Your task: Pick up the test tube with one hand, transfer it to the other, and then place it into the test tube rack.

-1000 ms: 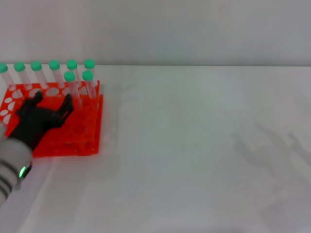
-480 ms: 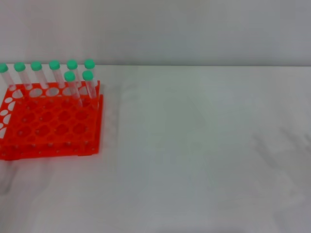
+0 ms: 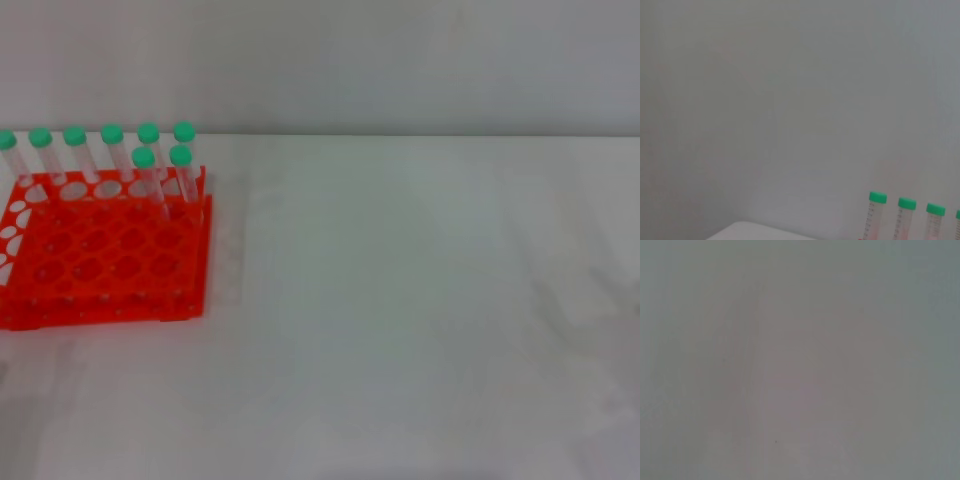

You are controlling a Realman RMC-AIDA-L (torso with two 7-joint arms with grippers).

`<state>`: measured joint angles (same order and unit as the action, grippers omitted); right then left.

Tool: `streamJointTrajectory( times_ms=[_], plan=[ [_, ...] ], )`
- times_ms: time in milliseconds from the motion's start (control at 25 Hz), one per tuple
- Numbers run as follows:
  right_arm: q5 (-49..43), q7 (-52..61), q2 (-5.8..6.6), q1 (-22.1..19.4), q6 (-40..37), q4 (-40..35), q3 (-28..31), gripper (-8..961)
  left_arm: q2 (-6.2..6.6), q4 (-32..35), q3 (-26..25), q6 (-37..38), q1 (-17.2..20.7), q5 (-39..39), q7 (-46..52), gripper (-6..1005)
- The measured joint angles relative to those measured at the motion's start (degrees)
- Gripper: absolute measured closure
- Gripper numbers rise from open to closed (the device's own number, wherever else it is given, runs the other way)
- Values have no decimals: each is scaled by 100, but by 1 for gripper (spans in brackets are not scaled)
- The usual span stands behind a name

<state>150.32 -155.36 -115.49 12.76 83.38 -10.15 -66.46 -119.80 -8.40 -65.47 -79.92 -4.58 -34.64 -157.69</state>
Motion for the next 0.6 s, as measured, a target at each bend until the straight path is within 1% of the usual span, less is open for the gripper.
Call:
streamJointTrajectory(
  times_ms=[400, 600],
  plan=[
    [-34, 55, 0, -10, 79, 86, -44, 183, 0, -33, -17, -48, -15, 13, 1, 118],
    [-38, 57, 0, -34, 256, 117, -37, 183, 0, -14, -36, -175, 7, -77, 1, 118]
  ],
)
